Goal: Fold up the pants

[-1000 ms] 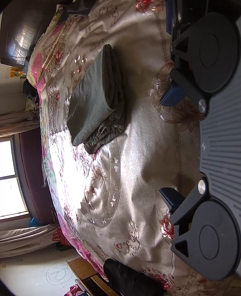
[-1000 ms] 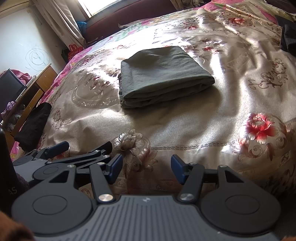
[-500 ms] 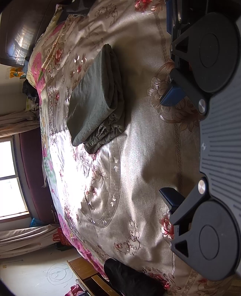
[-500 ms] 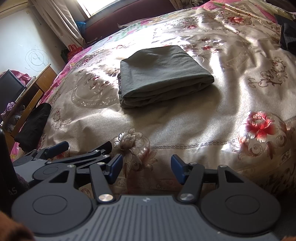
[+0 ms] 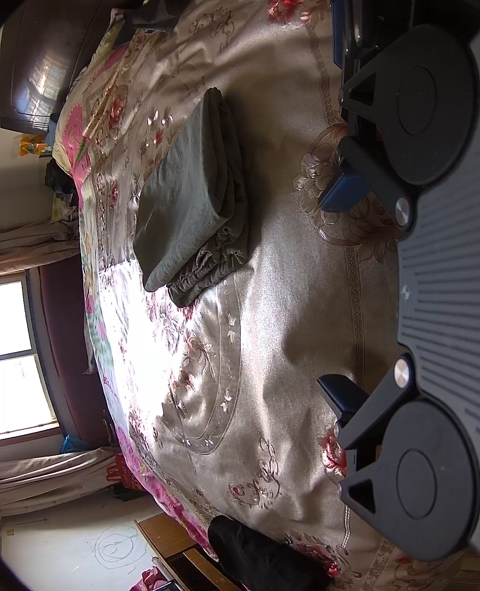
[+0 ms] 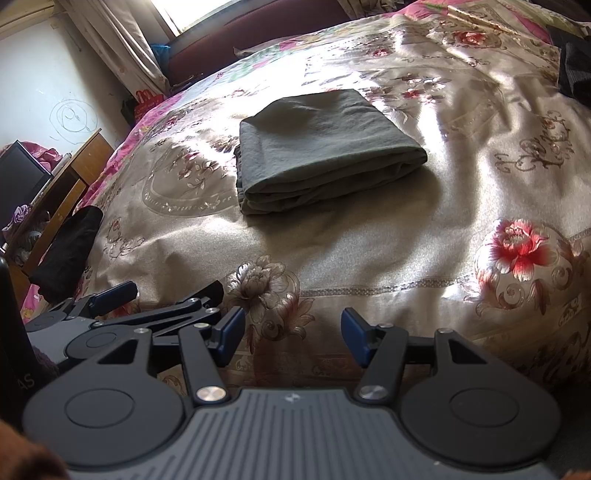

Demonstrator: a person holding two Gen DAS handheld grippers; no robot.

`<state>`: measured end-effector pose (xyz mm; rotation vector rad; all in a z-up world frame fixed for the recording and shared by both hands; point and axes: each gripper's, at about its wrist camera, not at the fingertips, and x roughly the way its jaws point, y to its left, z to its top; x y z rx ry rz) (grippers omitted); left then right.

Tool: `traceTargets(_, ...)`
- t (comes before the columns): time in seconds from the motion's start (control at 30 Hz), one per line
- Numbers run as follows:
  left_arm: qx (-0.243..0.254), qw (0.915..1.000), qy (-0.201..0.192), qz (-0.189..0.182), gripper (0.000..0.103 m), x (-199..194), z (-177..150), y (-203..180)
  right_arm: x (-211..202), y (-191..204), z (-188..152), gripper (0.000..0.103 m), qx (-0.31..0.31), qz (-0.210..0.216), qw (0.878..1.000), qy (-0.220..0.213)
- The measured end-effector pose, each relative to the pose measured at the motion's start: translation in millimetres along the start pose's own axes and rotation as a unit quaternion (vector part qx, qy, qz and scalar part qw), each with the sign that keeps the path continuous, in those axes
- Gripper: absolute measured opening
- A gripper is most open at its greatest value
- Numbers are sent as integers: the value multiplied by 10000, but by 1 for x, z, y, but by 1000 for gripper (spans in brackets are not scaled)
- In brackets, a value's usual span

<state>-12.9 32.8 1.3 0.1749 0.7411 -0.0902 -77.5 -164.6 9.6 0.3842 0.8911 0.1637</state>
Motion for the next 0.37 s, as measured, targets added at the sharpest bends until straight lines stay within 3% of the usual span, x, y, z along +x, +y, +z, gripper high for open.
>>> traceTargets(0.37,61,9999,-79,84,103,-1,0,3,0,2,-1,59,25,-8,10000,-2)
